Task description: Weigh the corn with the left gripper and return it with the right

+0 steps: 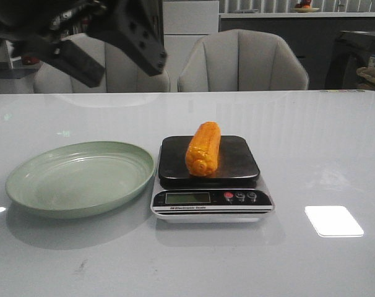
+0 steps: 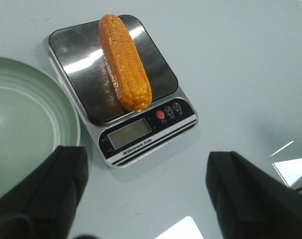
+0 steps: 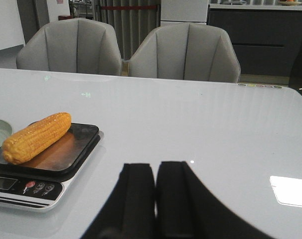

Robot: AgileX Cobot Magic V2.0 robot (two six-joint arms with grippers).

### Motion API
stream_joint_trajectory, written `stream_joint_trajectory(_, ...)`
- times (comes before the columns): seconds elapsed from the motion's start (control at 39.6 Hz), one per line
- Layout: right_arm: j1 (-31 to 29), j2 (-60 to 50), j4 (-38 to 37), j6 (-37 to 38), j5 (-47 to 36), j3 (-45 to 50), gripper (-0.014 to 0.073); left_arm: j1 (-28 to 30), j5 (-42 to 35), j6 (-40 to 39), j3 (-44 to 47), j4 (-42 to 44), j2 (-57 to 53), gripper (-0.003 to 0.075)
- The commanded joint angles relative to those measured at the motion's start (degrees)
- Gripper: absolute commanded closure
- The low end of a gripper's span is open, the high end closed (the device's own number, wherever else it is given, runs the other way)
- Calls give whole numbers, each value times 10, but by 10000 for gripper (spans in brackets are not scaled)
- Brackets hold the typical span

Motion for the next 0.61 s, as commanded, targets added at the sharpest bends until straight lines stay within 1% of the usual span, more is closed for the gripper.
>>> stream_joint_trajectory(0.0,-4,-11,1,-5,-43,6,426,-3,-34,6,34,10,-89,178)
stream_joint_trajectory(0.25,-4,-11,1,-5,-43,6,426,-3,-24,8,160,35,-293,178)
stream_joint_trajectory(0.35,-4,-11,1,-5,-43,6,426,-3,8,8,195,88,-382,178)
stream_joint_trajectory(0.43,-4,-11,1,-5,-43,6,426,-3,36,8,213,97,-448,178)
stream_joint_trajectory(0.58,-4,-11,1,-5,-43,6,426,-3,81,8,234,114,-546,188)
